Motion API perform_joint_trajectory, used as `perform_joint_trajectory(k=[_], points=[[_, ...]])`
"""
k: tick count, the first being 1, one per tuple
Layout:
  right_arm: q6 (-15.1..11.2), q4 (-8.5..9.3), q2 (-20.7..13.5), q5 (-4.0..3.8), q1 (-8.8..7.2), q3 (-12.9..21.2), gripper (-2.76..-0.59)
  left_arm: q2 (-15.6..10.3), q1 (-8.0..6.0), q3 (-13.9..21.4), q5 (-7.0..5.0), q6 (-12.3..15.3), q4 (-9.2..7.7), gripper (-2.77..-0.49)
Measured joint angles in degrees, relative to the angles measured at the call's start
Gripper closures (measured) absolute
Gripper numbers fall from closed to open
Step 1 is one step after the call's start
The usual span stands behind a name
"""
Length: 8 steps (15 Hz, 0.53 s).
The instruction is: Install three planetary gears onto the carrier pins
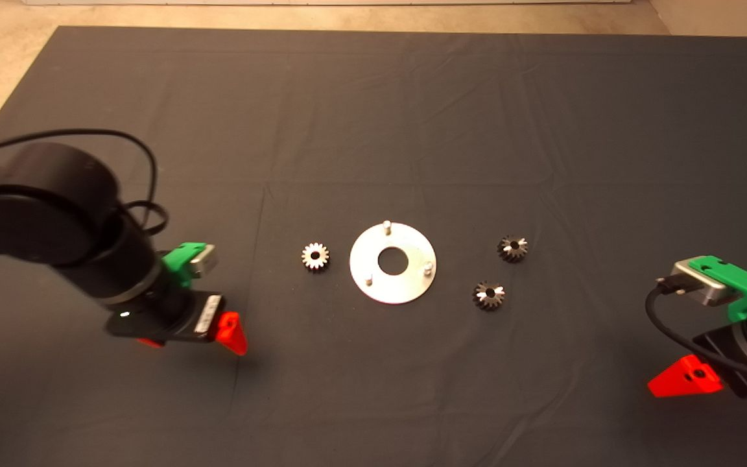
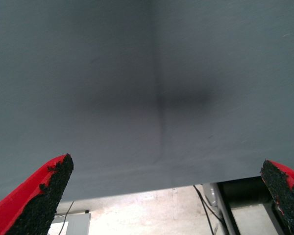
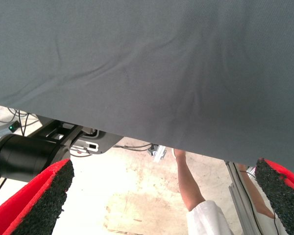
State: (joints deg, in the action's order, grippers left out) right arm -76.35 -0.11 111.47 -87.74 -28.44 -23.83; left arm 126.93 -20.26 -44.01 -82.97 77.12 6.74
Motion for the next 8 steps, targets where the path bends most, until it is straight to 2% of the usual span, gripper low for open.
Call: perform_joint_trajectory(k=[2, 6, 8], points=[[0.00, 0.09, 0.05, 0.04, 0.00, 0.02, -2.75, 3.36, 0.41, -3.69, 0.06, -0.05, 0.28, -2.77], [0.00, 0.13, 0.29, 0.02, 0.00, 0.05, -2.75, 11.96, 0.43, -11.82, 0.15, -1.12, 1.49, -2.77], [0.00, 0.16, 0.25, 0.02, 0.00, 0.05, -2.75, 14.55, 0.43, -15.96, 0.90, -1.47, 2.38, -2.77]])
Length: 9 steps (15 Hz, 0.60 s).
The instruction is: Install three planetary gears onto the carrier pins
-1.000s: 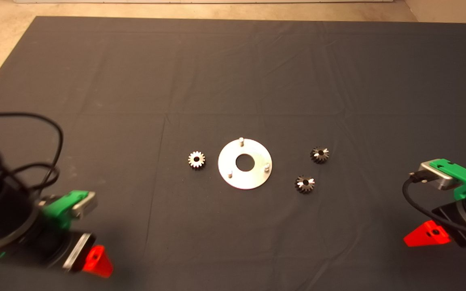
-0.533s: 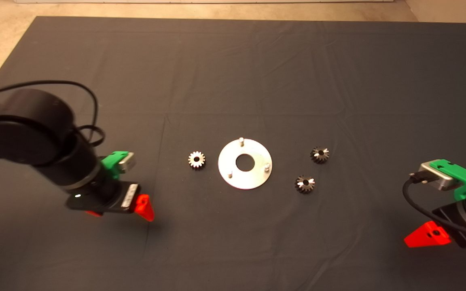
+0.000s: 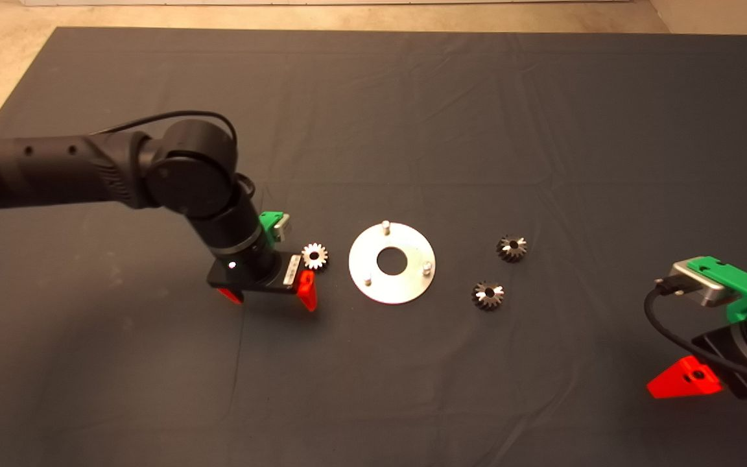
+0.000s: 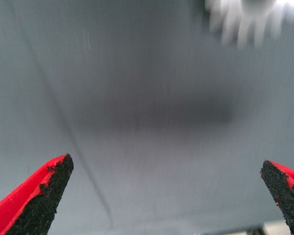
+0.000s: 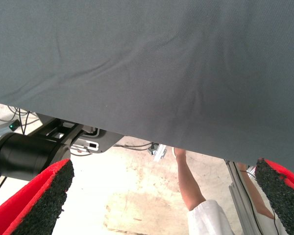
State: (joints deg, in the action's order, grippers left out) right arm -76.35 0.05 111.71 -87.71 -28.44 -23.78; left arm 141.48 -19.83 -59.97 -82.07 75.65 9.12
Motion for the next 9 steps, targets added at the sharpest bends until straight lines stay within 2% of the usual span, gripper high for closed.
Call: perform_joint_trajectory(k=[1, 4, 7, 9], points=[[0.00, 0.00, -0.02, 0.00, 0.00, 0.00, -2.75, 0.27, 0.02, -1.37, 0.47, -0.07, 0.35, -2.77], [0.00, 0.01, 0.02, 0.04, 0.00, 0.00, -2.75, 1.34, 0.52, -5.70, 3.10, -0.76, 0.75, -2.77], [0.00, 0.01, -0.13, -0.04, 0.00, 0.00, -2.75, 3.49, 0.60, -7.99, 4.26, -1.83, 1.37, -2.77], [0.00, 0.02, -0.11, 0.01, 0.00, 0.00, -2.75, 5.75, 0.62, -9.50, 4.30, -2.08, 1.42, -2.77]])
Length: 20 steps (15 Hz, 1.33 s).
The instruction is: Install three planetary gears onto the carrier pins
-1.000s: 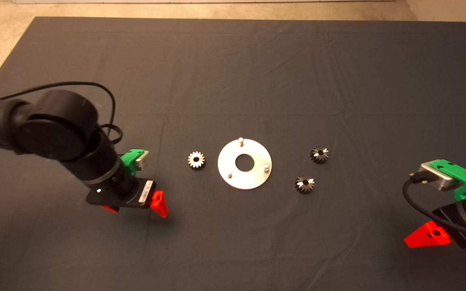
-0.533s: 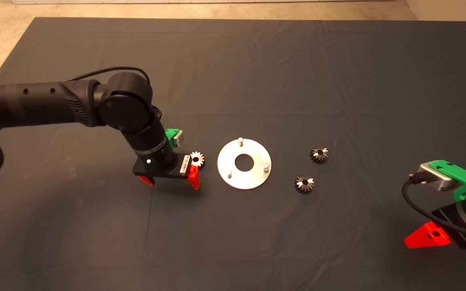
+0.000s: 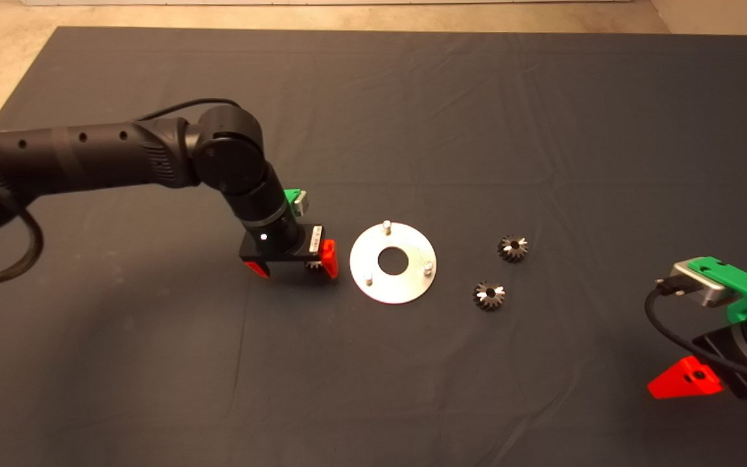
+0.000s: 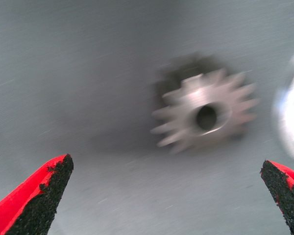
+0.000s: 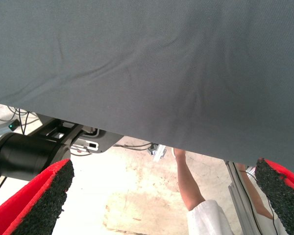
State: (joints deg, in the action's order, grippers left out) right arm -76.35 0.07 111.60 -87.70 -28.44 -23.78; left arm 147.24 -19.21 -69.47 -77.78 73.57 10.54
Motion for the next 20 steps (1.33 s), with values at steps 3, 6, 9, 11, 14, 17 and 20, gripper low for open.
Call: perform_joint_trajectory(k=[3, 6, 9, 11, 14, 17, 20], points=[[0.00, 0.00, -0.04, -0.09, 0.00, 0.00, -2.75, 1.69, 0.00, -1.55, 0.45, -0.47, -0.05, -2.77], [0.00, 0.00, 0.00, 0.00, 0.00, 0.00, -2.75, 4.03, 0.00, -5.28, 0.29, -2.60, 0.01, -2.77], [0.00, 0.00, -0.05, -0.04, 0.00, 0.00, -2.75, 4.97, 0.00, -6.30, 0.19, -3.17, 0.86, -2.77], [0.00, 0.00, -0.06, -0.01, 0.00, 0.00, -2.75, 4.97, 0.00, -6.27, -1.43, -3.18, 1.98, -2.66], [0.00, 0.00, -0.04, 0.00, 0.00, 0.00, -2.75, 4.80, 0.00, -6.21, -2.99, -3.17, 2.62, -2.56], [0.00, 0.00, -0.17, -0.01, 0.00, 0.02, -2.75, 5.28, 0.00, -5.73, -3.71, -3.18, 2.68, -2.47], [0.00, 0.02, -0.17, -0.01, 0.00, 0.02, -2.75, 5.55, 0.00, -5.66, -3.72, -3.18, 2.73, -2.37]])
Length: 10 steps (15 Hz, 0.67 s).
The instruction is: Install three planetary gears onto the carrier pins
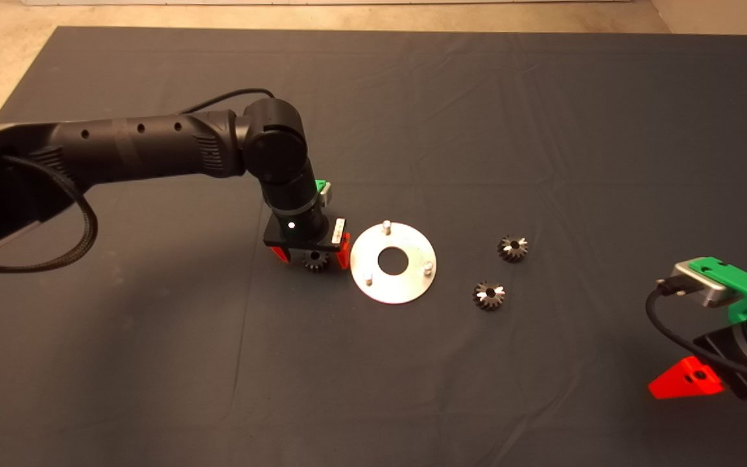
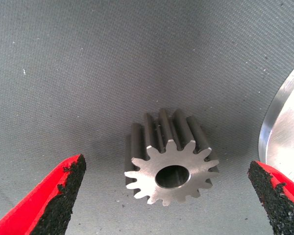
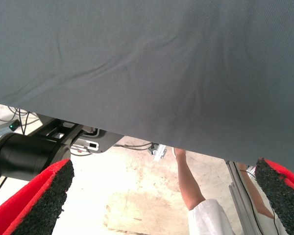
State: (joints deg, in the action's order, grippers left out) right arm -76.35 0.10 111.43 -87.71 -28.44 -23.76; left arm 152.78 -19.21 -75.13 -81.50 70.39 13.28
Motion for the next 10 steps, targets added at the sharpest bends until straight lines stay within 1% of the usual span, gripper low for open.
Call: perform_joint_trajectory(k=[1, 2, 5, 7, 9, 10], points=[[0.00, 0.00, 0.00, 0.01, 0.00, 0.00, -2.75, 0.11, 0.00, 0.00, 0.02, 0.00, 0.00, -2.27], [0.00, 0.00, 0.00, 0.00, 0.00, 0.00, -2.75, 0.41, 0.00, 0.00, -0.01, 0.00, 0.00, -2.24], [0.00, 0.00, 0.00, 0.01, 0.00, 0.00, -2.75, 1.38, 0.00, 0.00, 0.16, 0.00, 0.00, -2.24], [0.00, 0.00, -0.02, 0.00, 0.00, 0.00, -2.75, 1.33, 0.00, -0.20, 0.14, 0.14, 0.00, -2.09], [0.00, 0.00, -0.02, 0.01, 0.00, 0.00, -2.75, 1.33, 0.00, -0.28, 0.14, 0.96, 0.00, -2.08], [0.00, 0.00, -0.02, 0.00, 0.00, 0.00, -2.75, 1.32, 0.00, -0.33, 0.08, 1.22, 0.00, -2.04]])
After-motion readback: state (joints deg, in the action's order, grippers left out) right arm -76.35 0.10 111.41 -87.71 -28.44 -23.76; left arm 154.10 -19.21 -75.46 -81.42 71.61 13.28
